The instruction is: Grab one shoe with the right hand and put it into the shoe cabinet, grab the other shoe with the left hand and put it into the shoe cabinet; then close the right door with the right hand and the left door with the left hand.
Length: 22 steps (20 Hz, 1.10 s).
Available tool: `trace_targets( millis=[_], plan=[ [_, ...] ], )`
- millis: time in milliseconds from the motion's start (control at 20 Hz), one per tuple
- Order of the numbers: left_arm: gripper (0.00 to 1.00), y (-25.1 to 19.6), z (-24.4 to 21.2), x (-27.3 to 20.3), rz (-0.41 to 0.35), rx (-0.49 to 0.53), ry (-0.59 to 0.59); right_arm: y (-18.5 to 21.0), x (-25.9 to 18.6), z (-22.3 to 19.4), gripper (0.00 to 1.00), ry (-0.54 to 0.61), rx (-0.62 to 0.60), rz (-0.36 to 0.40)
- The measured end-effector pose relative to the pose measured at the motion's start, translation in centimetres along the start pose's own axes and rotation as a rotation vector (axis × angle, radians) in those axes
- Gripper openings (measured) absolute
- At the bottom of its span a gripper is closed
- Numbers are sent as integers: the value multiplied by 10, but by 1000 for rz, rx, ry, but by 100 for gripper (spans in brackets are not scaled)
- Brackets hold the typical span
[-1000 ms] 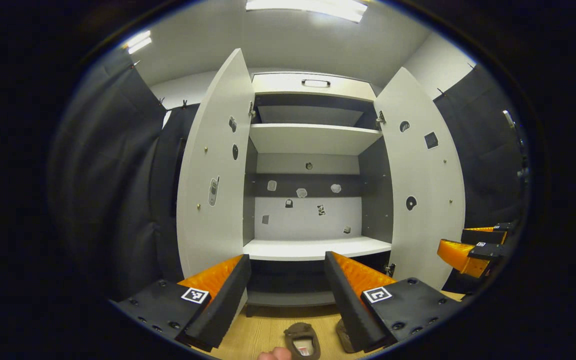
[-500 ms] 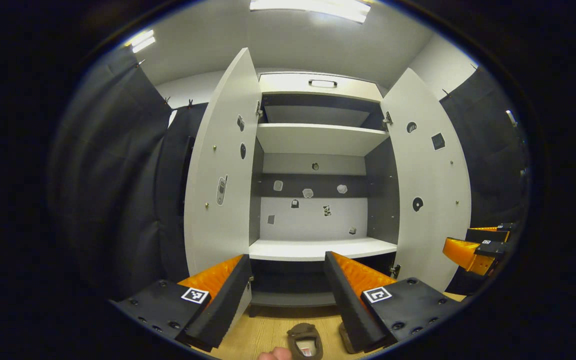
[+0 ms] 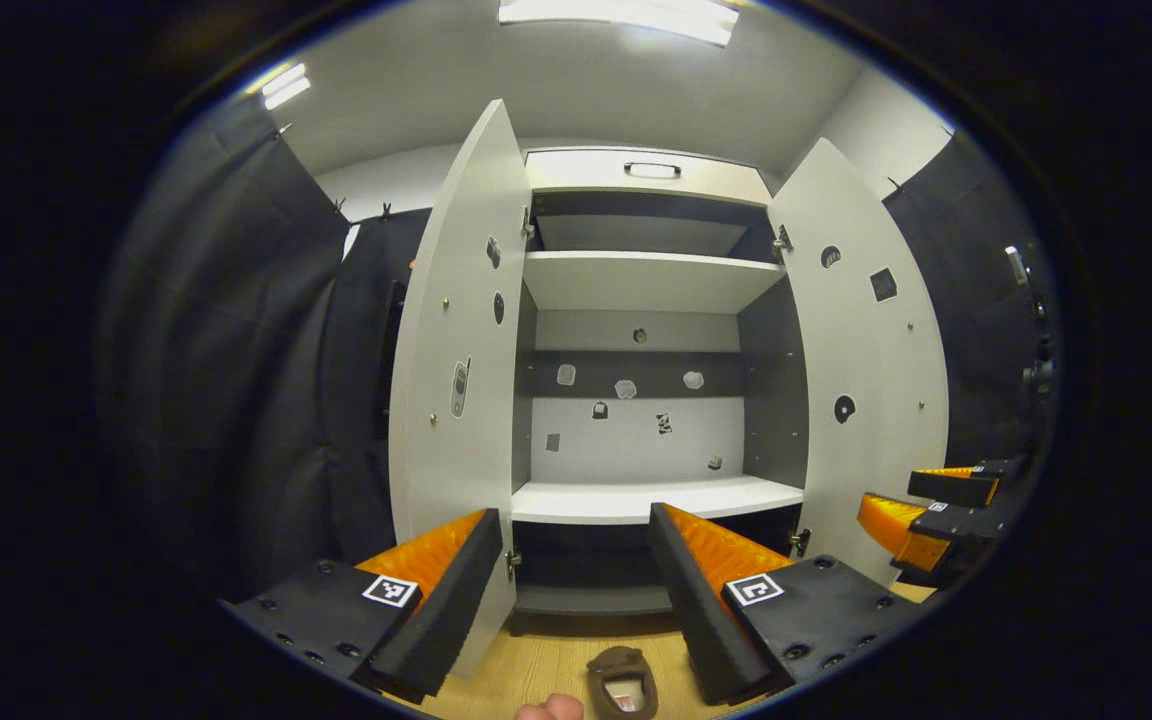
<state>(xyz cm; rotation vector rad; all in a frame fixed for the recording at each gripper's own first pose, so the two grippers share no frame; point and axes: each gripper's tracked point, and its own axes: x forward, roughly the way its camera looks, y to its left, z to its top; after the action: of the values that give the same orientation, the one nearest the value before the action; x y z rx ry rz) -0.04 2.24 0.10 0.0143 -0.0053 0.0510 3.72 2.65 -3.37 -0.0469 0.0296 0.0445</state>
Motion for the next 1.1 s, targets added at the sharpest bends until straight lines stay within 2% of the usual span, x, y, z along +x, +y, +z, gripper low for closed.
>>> trace_targets(
  millis=[200,400,600,900,1050,1100],
  plan=[
    [96,7,-1,-3,13,-12,4,17,24,-73,92,112,-64,51],
    [96,10,-1,-8,28,-23,4,30,33,-189,90,366,-78,114],
    [96,15,2,-15,48,-17,-8,18,27,-276,83,574,-108,98],
    [96,17,2,-20,54,-2,-6,10,20,-338,78,735,-94,94],
    [96,13,3,-18,42,6,-9,5,42,-348,66,725,-66,58],
    [99,11,3,-17,39,10,-9,5,46,-356,63,745,-60,54]
  ],
)
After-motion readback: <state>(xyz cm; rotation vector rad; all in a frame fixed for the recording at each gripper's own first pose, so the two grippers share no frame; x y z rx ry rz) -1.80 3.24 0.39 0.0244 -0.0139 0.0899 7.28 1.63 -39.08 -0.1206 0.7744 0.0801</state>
